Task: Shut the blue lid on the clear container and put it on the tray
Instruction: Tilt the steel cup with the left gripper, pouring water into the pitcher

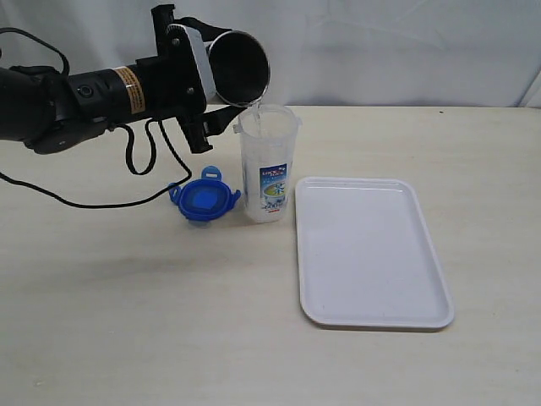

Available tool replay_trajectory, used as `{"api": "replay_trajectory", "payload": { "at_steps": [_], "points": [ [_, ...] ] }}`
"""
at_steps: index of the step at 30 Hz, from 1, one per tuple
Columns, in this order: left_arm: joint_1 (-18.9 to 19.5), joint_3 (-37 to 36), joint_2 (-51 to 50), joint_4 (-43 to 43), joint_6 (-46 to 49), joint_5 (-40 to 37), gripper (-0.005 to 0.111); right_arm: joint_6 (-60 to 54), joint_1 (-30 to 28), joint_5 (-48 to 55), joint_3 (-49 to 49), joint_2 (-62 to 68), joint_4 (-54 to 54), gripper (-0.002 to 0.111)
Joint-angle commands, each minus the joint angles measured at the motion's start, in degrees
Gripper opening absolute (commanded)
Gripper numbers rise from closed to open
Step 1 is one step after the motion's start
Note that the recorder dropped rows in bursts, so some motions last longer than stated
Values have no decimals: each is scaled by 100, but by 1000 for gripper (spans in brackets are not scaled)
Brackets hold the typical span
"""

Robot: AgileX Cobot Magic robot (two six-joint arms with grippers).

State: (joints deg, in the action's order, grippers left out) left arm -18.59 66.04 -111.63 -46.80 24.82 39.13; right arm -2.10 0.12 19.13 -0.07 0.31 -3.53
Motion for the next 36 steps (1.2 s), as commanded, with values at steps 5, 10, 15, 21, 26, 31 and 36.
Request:
{"api": "replay_trajectory", "payload": {
  "at_steps": [5,10,15,21,26,31,36],
  "points": [
    [-15,102,105,98,252,264,0,-2,4,17,7,-31,10,4],
    [-15,102,105,98,405,166,0,-2,4,17,7,-31,10,4],
    [-15,102,105,98,405,150,0,-2,4,17,7,-31,10,4],
    [-15,102,105,98,405,150,0,-2,4,17,7,-31,10,4],
    [-15,102,105,98,405,150,0,-2,4,17,7,-31,10,4],
    [-15,102,105,98,405,150,0,-2,4,17,7,-31,10,4],
    [-15,102,105,98,364,147,0,-2,4,17,7,-31,10,4]
  ]
}}
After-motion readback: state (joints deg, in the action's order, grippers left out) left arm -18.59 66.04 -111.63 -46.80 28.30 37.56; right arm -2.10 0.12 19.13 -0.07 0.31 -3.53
